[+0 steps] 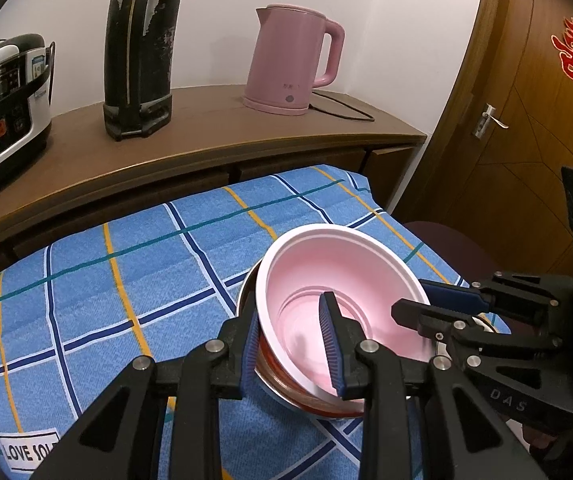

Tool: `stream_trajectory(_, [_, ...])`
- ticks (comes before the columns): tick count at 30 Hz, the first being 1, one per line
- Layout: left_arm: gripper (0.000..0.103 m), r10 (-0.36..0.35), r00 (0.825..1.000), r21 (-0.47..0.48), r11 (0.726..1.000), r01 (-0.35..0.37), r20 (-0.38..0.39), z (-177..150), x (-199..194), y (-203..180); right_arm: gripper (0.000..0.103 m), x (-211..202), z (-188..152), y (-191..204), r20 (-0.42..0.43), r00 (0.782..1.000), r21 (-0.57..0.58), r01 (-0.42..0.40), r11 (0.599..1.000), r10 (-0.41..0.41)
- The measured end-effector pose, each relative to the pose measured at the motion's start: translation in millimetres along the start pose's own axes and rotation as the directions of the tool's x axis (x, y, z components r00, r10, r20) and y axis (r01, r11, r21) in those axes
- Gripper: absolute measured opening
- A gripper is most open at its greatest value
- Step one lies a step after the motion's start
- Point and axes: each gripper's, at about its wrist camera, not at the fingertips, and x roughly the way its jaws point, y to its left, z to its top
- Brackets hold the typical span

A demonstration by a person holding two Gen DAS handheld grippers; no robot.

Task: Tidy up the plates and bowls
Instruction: 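Lower the pink bowl into the steel bowl with the right tool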

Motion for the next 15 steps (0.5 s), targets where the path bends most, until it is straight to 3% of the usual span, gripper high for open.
stream_trajectory(15, [0.031,0.016,1.000,-0.008,1.000,-0.016,0.002,-0.5,0.5,5.9,0.023,6.9,-2.7,5.7,-0.006,1.000,0.004,-0.027,1.000,0.027])
